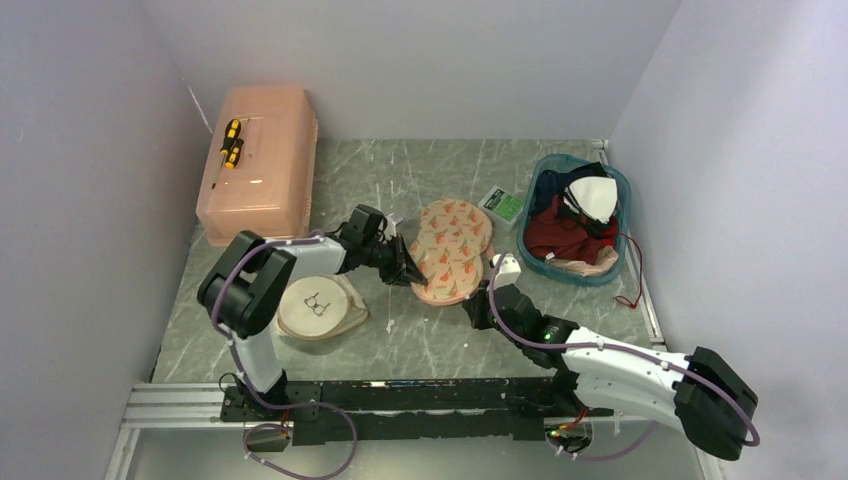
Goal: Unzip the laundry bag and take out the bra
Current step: Unzip the laundry bag at the center of the board.
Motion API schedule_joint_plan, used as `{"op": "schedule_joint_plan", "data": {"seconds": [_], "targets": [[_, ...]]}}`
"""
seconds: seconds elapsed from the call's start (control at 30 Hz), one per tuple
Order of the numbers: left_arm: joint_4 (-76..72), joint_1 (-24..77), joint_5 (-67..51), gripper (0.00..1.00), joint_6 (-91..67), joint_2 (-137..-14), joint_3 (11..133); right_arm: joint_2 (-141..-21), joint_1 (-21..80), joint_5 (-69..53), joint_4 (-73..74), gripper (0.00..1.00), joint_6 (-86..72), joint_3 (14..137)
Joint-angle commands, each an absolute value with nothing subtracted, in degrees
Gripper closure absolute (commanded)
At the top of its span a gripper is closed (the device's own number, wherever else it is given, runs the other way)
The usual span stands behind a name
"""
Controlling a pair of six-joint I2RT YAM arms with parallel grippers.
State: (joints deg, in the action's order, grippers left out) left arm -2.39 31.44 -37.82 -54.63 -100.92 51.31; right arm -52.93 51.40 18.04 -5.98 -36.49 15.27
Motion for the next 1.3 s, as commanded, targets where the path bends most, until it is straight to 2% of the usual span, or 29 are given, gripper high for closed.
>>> {"op": "schedule_joint_plan", "data": {"seconds": [0.0, 0.03, 0.1, 0.17, 0.2, 0.27, 0.33, 0.43, 0.53, 0.67, 0.8, 0.93, 1.27], "targets": [[-6.18, 29.28, -40.72, 0.97, -52.03, -106.31, 57.11, -51.0, 53.02, 18.42, -4.87, 1.0, -37.18, 13.79], [-6.19, 28.96, -40.58, 0.97, -52.42, -107.49, 58.26, -51.53, 53.34, 18.19, -5.19, 1.0, -37.52, 13.63], [-6.18, 28.1, -40.5, 0.83, -53.68, -109.02, 59.69, -52.64, 53.63, 17.69, -6.58, 1.0, -38.15, 13.1], [-8.85, 27.28, -41.26, 0.53, -56.47, -108.89, 58.52, -54.0, 53.61, 17.54, -7.97, 1.0, -39.17, 12.83], [-10.34, 26.92, -41.05, 0.42, -58.01, -107.91, 57.11, -54.65, 53.61, 17.62, -8.57, 1.0, -39.65, 12.78], [-11.7, 26.51, -39.95, 0.27, -61.32, -104.73, 52.82, -55.81, 53.64, 17.71, -9.84, 1.0, -40.54, 12.8], [-11.59, 26.54, -38.28, 0.18, -64.64, -100.39, 48.42, -56.95, 53.69, 18.08, -10.62, 1.0, -41.66, 13.19], [-12.93, 27.58, -33.43, 0.16, -71.98, -91.82, 39.25, -57.73, 53.69, 18.4, -11.71, 1.0, -42.9, 13.47], [-15.26, 33.12, -24.51, 0.15, -80.69, -83.57, 30.45, -58.7, 53.66, 17.54, -13.21, 1.0, -43.05, 13.97], [-13.87, 43.12, -12.27, 0.11, -88.03, -78.1, 28.1, -61.37, 53.68, 14.44, -14.58, 1.0, -42.24, 15.89], [-11.59, 46.06, -7.64, 0.1, -89.36, -79.41, 31.17, -62.63, 54.22, 12.04, -15.31, 1.0, -40.75, 17.25], [-19.14, 47.23, -6.97, 0.11, -94.28, -84.25, 30.15, -62.8, 54.88, 10.44, -14.68, 1.0, -40.18, 18.86], [-23.72, 48.38, -4.93, 0.13, -98.78, -92.33, 31.4, -61.67, 56.07, 7.64, -14.41, 1.0, -38.08, 19.07]]}}
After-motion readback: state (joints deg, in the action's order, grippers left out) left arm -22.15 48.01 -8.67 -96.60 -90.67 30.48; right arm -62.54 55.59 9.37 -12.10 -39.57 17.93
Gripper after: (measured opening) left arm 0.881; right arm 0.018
